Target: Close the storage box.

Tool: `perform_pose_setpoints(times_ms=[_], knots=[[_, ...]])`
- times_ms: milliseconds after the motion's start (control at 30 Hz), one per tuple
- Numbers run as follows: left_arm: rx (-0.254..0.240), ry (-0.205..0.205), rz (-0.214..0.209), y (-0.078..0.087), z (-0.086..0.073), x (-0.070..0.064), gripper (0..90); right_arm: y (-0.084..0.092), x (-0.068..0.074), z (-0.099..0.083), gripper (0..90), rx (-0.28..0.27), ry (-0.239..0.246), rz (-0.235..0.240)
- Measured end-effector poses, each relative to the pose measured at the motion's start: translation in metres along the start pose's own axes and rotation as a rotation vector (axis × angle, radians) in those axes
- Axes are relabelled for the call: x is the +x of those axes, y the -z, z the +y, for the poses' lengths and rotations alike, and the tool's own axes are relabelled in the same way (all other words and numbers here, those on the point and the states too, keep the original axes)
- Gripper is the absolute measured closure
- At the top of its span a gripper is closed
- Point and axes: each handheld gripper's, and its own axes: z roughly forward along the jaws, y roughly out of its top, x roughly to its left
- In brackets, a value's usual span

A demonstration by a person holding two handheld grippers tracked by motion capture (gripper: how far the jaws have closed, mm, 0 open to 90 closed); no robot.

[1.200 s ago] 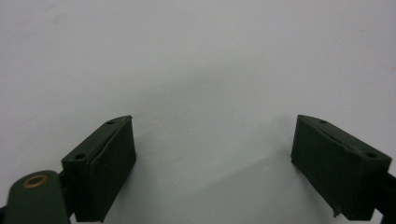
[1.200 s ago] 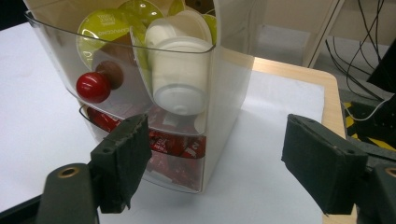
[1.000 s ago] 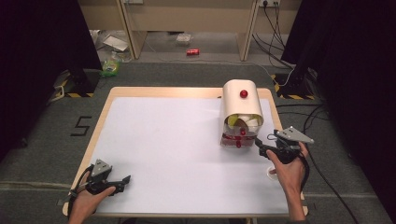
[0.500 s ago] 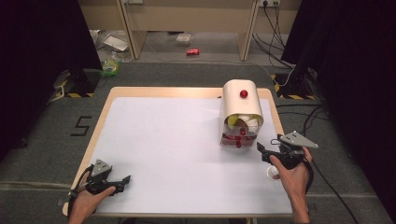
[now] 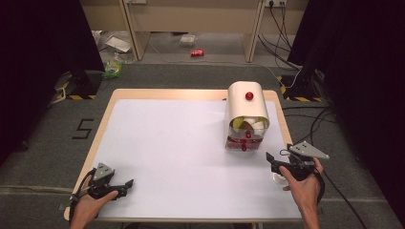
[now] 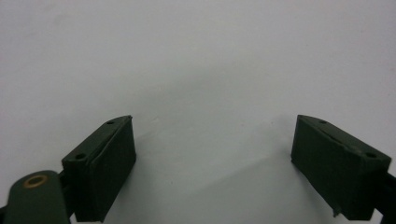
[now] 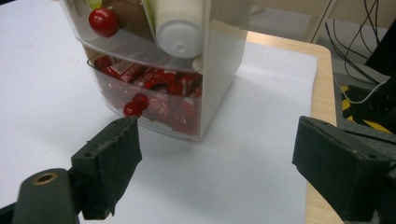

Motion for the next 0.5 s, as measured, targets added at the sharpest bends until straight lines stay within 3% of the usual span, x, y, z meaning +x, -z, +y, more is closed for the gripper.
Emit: perform_pose_setpoints(times_ms=[500], knots=[[0.001,-0.001,0.000,0.000,0.000,0.000,12.9,0.008,0.004,-0.018,15.8,0.025,-0.007,0.004]])
